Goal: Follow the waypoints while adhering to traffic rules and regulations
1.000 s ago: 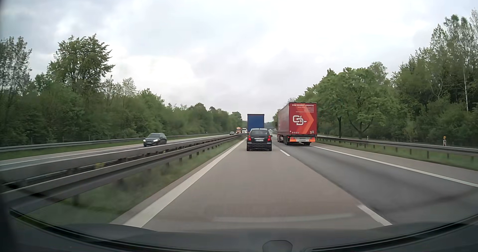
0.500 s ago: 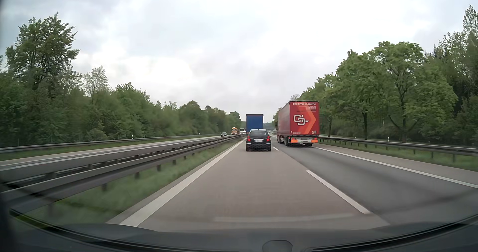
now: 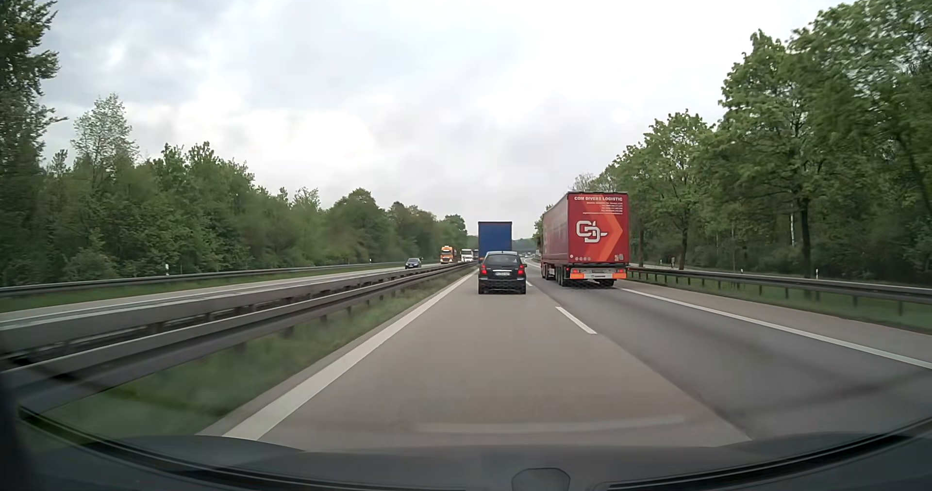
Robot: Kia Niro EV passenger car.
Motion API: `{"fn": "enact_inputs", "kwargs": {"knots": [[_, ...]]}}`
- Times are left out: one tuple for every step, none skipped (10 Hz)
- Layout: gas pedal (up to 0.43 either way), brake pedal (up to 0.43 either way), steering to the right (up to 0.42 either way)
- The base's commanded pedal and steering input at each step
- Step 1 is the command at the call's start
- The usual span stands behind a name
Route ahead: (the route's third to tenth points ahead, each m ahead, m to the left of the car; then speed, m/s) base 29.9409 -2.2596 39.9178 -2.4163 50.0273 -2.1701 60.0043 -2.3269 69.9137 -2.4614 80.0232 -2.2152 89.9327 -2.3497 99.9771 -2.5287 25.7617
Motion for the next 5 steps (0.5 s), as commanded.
{"fn": "enact_inputs", "kwargs": {"knots": [[0.189,0.0,-0.001],[0.189,0.0,-0.001],[0.189,0.0,-0.001],[0.189,0.0,-0.001],[0.189,0.0,-0.001]]}}
